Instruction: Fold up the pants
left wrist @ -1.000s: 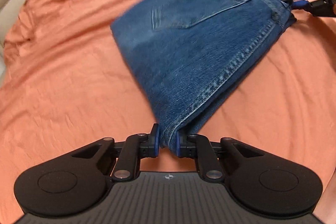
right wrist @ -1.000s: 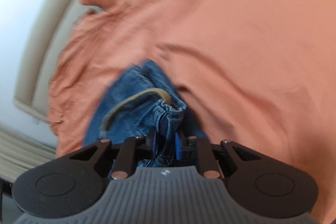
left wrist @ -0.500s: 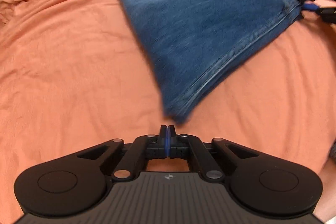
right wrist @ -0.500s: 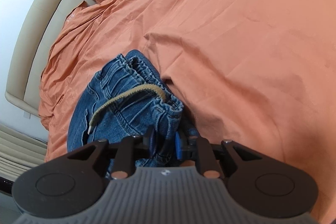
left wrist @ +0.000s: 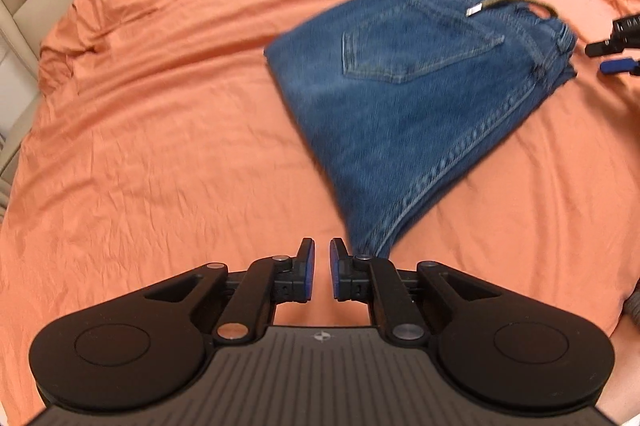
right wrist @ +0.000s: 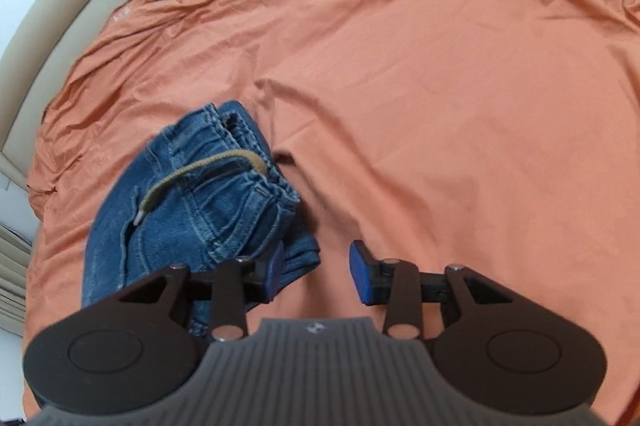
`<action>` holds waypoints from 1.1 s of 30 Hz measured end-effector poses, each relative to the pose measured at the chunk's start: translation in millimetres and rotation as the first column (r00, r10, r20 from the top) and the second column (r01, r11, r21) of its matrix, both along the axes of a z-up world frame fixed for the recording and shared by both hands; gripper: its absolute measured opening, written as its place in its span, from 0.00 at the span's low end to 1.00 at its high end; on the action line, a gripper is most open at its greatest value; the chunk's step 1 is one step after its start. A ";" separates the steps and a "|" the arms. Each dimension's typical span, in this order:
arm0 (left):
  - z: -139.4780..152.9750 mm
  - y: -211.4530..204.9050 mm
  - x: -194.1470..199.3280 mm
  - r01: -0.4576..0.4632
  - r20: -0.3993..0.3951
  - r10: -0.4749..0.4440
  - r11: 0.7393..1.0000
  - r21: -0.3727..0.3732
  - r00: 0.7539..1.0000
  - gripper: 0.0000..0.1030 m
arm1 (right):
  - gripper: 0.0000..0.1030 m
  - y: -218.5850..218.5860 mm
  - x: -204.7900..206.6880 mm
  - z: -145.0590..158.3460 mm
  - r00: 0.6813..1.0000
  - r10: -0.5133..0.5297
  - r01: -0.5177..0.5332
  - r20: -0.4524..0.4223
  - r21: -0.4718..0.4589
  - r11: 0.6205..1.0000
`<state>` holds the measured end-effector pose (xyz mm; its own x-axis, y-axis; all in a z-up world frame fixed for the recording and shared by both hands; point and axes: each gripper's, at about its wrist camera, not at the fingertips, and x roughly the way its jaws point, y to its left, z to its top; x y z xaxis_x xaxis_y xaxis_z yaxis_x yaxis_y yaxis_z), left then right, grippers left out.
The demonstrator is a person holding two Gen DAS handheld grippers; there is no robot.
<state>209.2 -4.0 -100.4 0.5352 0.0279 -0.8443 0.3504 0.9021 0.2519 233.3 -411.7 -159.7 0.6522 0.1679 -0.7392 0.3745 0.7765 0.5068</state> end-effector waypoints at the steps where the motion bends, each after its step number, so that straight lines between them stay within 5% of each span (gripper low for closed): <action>1: 2.3 -1.3 4.2 0.001 0.009 -0.001 1.000 -0.010 1.000 0.13 | 0.36 -1.4 -4.2 3.1 1.000 0.004 -0.005 0.021 0.017 1.000; 6: 14.3 6.9 27.5 -0.041 0.068 0.052 0.989 -0.145 0.996 0.25 | 0.51 -3.1 -17.1 19.9 0.990 0.025 -0.035 0.137 0.071 0.997; 8: 16.9 17.6 38.0 -0.085 0.097 0.114 0.963 -0.256 0.989 0.45 | 0.56 -5.1 -17.2 24.6 0.986 0.021 -0.036 0.167 0.085 0.996; 10: 12.8 28.6 48.8 -0.135 0.110 0.187 0.922 -0.362 0.976 0.56 | 0.65 -9.2 -14.7 24.1 0.983 0.010 -0.033 0.183 0.123 0.992; 12: 5.3 37.1 58.1 -0.171 0.098 0.237 0.881 -0.440 0.967 0.57 | 0.65 -14.8 -11.2 20.0 0.983 0.000 -0.033 0.184 0.173 0.984; 14: -6.8 47.4 69.5 -0.218 0.063 0.292 0.826 -0.520 0.954 0.67 | 0.66 -19.0 -3.3 12.1 0.987 -0.007 -0.028 0.159 0.212 0.977; 17: -27.5 63.9 86.9 -0.283 -0.030 0.336 0.736 -0.615 0.941 0.67 | 0.66 -21.9 11.7 -5.4 0.995 0.009 -0.035 0.100 0.262 0.965; 24: -69.8 82.4 116.4 -0.346 -0.171 0.324 0.621 -0.703 0.930 0.68 | 0.67 -20.7 44.3 -40.9 1.000 0.022 -0.020 -0.004 0.328 0.944; 31: -110.1 108.6 144.5 -0.420 -0.321 0.289 0.416 -0.807 0.902 0.71 | 0.67 -24.0 53.2 -66.1 0.999 0.030 -0.020 -0.014 0.452 0.892; 33: -116.3 110.9 151.9 -0.426 -0.337 0.279 0.383 -0.820 0.899 0.70 | 0.66 -23.5 55.7 -68.8 0.999 0.036 -0.027 -0.009 0.462 0.887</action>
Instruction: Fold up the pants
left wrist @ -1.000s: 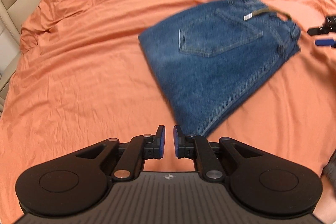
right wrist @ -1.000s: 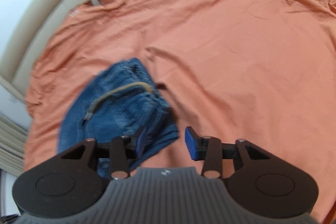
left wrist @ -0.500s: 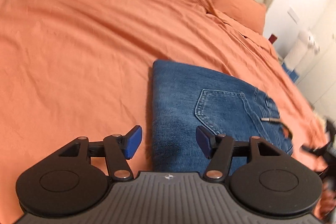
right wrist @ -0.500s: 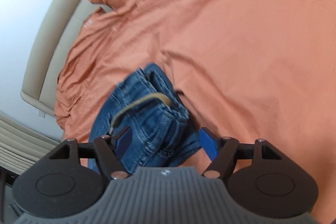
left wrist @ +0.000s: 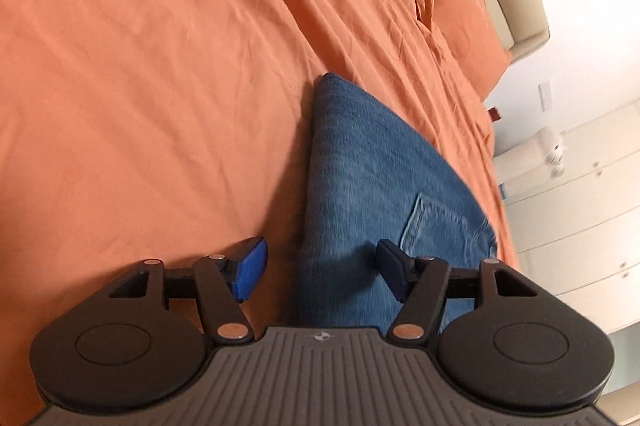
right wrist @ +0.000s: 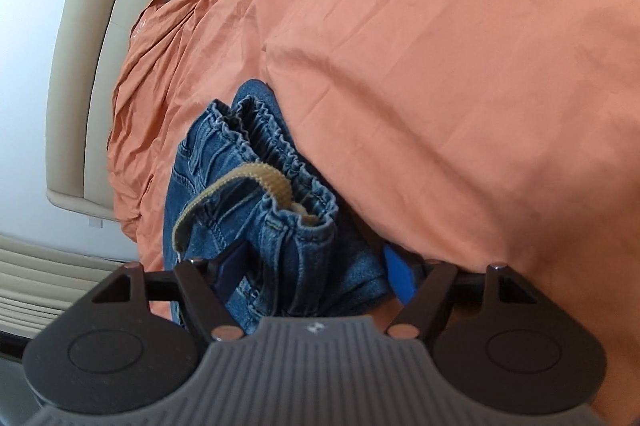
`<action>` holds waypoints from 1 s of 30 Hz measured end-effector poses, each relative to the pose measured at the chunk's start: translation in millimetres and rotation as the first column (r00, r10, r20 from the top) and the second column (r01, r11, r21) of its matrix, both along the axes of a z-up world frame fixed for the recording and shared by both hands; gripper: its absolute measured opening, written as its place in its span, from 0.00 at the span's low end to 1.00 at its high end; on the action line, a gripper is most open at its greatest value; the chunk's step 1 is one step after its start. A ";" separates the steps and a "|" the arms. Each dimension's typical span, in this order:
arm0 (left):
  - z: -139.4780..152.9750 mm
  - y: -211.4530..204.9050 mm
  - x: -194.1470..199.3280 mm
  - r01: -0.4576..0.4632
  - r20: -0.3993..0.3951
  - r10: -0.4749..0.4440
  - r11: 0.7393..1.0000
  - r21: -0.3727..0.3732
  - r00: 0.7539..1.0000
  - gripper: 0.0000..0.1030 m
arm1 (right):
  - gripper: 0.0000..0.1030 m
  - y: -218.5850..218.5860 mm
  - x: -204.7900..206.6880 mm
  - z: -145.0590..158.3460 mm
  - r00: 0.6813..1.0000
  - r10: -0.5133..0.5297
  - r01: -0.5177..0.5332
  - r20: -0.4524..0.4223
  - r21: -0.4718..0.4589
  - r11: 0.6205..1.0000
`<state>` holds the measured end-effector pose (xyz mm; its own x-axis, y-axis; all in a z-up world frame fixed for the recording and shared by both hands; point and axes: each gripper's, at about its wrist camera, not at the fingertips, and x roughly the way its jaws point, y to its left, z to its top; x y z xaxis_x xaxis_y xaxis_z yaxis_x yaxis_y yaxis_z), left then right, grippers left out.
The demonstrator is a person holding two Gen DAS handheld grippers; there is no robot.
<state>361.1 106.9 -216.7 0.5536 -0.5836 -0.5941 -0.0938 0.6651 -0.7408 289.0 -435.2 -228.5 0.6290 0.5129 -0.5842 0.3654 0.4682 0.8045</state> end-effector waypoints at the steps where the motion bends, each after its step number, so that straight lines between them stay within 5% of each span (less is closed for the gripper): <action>1: -2.6 0.5 3.2 0.004 0.002 -0.004 1.000 -0.011 1.000 0.68 | 0.66 0.1 1.6 -1.2 1.000 0.001 -0.001 0.002 0.008 1.000; 8: -16.5 -0.5 14.9 0.008 0.004 -0.007 0.998 -0.062 1.000 0.52 | 0.64 3.8 9.4 -4.7 0.999 0.010 -0.011 0.032 0.011 1.000; 15: -22.0 -2.0 19.8 0.006 -0.013 -0.007 0.994 -0.112 1.000 0.25 | 0.43 5.8 9.1 -3.5 0.999 0.011 -0.011 0.051 -0.003 1.000; 20: -5.6 -11.8 16.8 0.019 0.032 -0.018 0.999 -0.030 0.999 0.10 | 0.29 3.0 2.4 8.4 0.995 0.018 -0.016 0.098 -0.019 1.000; 30: 37.3 -31.9 5.9 0.037 0.123 -0.054 0.990 0.139 0.991 0.07 | 0.25 5.7 -6.1 36.4 0.981 0.048 -0.037 0.188 -0.066 0.997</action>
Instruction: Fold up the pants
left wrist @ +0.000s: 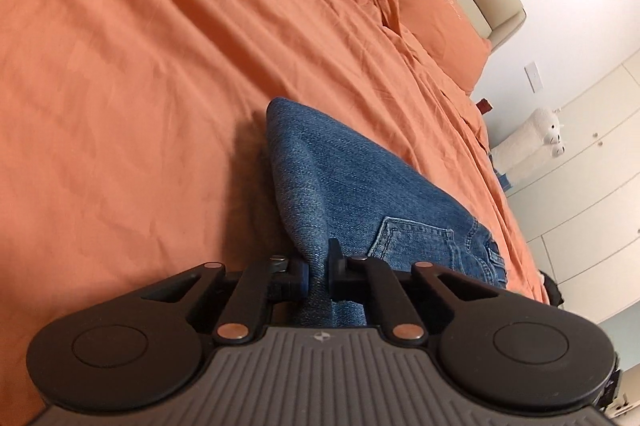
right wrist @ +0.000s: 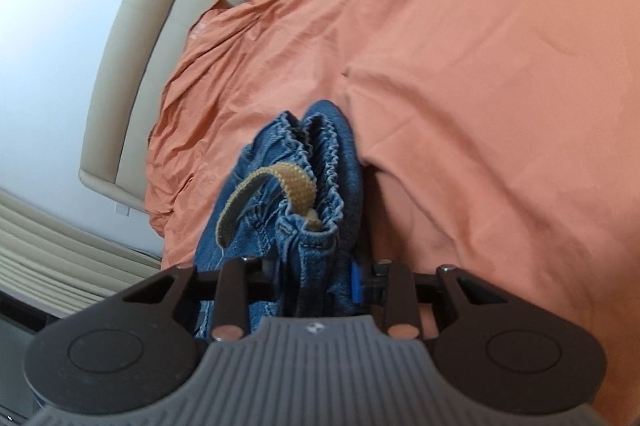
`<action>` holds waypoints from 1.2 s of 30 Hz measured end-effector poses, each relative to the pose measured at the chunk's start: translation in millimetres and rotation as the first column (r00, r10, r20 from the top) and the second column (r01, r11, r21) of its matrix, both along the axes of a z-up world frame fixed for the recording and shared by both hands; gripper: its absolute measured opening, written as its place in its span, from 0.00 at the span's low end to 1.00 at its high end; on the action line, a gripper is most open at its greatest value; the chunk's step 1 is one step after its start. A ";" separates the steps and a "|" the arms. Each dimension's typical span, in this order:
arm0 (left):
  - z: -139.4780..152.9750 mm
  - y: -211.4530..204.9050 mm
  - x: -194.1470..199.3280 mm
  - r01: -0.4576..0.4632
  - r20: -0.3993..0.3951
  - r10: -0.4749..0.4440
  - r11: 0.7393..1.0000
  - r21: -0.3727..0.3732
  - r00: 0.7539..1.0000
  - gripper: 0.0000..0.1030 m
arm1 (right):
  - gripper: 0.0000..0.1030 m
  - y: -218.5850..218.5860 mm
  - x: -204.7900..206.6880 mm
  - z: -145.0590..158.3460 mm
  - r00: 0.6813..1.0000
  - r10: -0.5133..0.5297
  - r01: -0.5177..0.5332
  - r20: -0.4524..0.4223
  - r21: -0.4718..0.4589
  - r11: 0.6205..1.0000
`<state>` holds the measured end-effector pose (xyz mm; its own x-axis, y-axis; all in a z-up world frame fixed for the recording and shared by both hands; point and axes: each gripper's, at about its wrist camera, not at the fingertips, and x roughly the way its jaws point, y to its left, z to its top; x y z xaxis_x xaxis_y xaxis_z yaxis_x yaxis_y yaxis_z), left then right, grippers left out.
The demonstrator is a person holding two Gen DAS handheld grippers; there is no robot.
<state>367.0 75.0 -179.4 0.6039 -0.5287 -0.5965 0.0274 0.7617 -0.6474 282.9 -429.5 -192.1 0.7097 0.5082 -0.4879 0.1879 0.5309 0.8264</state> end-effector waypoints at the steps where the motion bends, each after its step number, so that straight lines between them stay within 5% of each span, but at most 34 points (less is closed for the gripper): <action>1: 4.1 -1.4 -1.4 0.003 0.002 -0.003 1.000 0.011 1.000 0.07 | 0.25 0.0 -0.6 3.5 1.000 0.004 -0.004 0.011 -0.002 1.000; 17: 93.2 13.3 -52.3 0.037 0.064 -0.048 0.986 0.162 0.997 0.07 | 0.24 37.1 -37.1 61.7 0.989 0.097 -0.096 0.113 -0.015 0.995; 36: 176.9 156.3 -144.4 -0.102 0.161 0.066 0.969 0.224 0.985 0.07 | 0.24 198.7 -77.2 150.2 0.915 0.335 -0.324 0.224 -0.082 0.942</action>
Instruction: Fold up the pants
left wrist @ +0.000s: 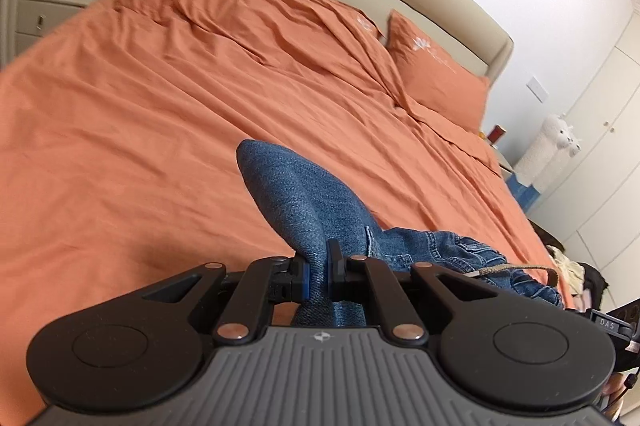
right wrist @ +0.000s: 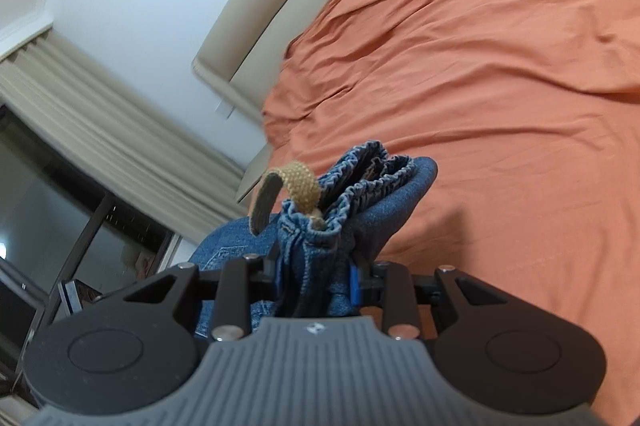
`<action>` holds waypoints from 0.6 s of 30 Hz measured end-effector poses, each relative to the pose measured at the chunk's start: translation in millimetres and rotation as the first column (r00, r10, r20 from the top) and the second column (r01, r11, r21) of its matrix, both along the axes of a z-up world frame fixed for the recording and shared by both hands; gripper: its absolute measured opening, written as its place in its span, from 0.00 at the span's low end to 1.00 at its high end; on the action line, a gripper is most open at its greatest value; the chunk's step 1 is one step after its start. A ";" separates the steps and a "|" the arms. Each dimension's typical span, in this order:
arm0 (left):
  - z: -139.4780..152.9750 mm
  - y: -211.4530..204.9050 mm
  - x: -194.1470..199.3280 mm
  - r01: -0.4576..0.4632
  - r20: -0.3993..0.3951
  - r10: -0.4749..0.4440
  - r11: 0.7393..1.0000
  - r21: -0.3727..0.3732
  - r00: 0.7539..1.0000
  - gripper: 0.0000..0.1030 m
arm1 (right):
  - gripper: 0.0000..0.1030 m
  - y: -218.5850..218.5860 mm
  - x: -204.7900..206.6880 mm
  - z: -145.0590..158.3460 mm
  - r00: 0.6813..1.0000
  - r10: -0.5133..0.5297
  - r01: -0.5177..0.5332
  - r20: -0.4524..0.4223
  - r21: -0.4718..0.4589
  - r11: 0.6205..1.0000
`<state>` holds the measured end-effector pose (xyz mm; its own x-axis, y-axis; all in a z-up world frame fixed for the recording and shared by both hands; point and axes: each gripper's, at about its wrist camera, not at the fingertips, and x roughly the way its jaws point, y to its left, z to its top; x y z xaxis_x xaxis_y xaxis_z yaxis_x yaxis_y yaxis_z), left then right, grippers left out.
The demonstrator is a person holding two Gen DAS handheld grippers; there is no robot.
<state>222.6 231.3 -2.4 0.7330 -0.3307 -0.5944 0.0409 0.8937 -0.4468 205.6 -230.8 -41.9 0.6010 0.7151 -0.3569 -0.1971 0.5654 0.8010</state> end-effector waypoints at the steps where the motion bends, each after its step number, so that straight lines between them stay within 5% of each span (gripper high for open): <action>1: 1.2 8.4 -1.1 -0.008 0.001 0.008 1.000 0.008 1.000 0.07 | 0.24 10.4 1.3 1.3 1.000 0.011 -0.011 0.003 -0.002 1.000; 9: -16.3 73.7 13.3 -0.043 0.016 0.042 0.998 0.053 0.999 0.07 | 0.24 90.0 33.6 -6.7 0.998 0.070 -0.070 0.007 -0.038 0.997; 18: -82.9 110.7 62.9 -0.031 0.003 0.031 0.998 0.059 1.000 0.07 | 0.24 136.7 72.7 -59.7 0.998 0.061 -0.063 -0.025 -0.093 0.994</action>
<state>285.4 342.0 -85.3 0.7435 -0.2723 -0.6109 0.0138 0.9194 -0.3930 278.3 -94.1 -101.6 0.5482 0.7131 -0.4369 -0.2169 0.6258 0.7492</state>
